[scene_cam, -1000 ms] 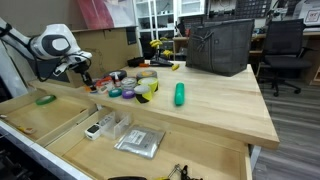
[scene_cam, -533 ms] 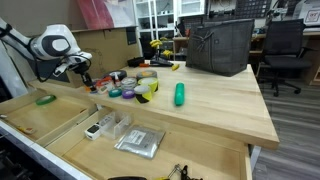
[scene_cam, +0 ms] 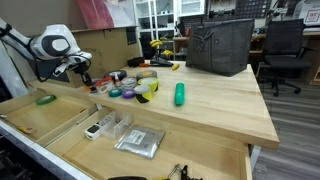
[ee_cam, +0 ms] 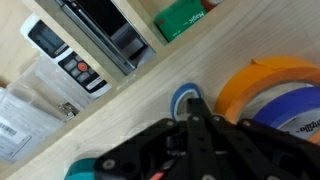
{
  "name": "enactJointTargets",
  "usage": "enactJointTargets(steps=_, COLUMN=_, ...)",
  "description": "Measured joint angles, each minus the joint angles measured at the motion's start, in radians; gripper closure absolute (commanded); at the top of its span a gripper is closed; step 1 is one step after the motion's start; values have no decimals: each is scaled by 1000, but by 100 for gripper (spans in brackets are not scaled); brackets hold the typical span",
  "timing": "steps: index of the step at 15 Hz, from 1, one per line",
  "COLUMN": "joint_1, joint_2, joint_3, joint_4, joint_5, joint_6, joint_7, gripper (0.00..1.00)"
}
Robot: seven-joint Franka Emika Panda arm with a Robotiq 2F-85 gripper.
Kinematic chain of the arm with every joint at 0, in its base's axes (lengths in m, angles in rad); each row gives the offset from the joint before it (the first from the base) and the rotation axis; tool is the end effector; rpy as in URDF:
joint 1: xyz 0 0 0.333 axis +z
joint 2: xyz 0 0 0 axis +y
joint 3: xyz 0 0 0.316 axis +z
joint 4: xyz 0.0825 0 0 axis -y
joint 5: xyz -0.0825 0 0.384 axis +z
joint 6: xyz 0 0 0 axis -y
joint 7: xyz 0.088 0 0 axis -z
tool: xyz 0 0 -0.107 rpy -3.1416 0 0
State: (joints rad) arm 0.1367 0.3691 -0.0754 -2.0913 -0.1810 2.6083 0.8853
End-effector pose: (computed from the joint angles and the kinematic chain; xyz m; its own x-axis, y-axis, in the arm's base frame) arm 0.5980 0.0416 0.2590 0.7694 -0.6086 0.1941 -0.6179 -0.7861 -0.0159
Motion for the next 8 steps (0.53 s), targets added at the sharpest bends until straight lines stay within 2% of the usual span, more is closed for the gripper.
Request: enactJointTargets(steps=8, joint_1=6, joint_2=-1, joint_3=1, joint_4=-1, joint_5=0, joint_6=0, joint_7=0, gripper=100)
